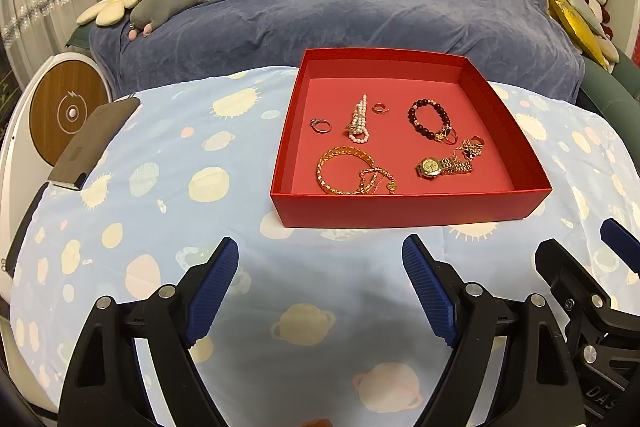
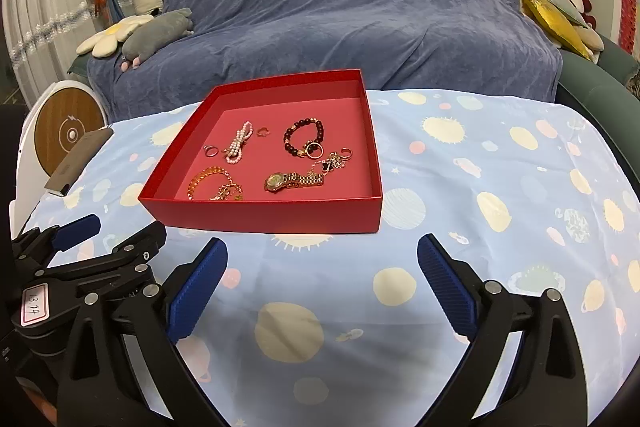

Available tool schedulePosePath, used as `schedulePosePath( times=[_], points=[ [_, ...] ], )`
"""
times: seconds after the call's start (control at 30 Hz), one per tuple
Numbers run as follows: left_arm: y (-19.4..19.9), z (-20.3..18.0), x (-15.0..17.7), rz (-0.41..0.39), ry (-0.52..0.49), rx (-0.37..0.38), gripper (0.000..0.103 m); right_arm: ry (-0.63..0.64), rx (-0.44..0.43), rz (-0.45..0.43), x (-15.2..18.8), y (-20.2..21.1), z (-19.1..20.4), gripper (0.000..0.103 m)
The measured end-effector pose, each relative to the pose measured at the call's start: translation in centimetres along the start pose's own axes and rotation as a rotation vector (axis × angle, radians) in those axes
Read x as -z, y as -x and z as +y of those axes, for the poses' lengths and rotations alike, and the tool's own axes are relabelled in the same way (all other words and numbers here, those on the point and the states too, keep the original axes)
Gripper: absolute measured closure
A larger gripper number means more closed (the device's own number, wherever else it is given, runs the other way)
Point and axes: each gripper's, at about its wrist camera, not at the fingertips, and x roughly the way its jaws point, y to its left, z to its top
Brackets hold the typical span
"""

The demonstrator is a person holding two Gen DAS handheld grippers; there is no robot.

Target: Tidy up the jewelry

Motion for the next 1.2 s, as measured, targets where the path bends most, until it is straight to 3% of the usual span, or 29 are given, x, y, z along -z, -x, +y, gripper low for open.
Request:
schedulePosePath(
  times=[1.2],
  points=[
    [0.0,0.42,0.21,-0.02,0.012,-0.004,0.021,-0.004,-0.005,0.003,0.25,-0.06,0.15,0.009]
  ],
)
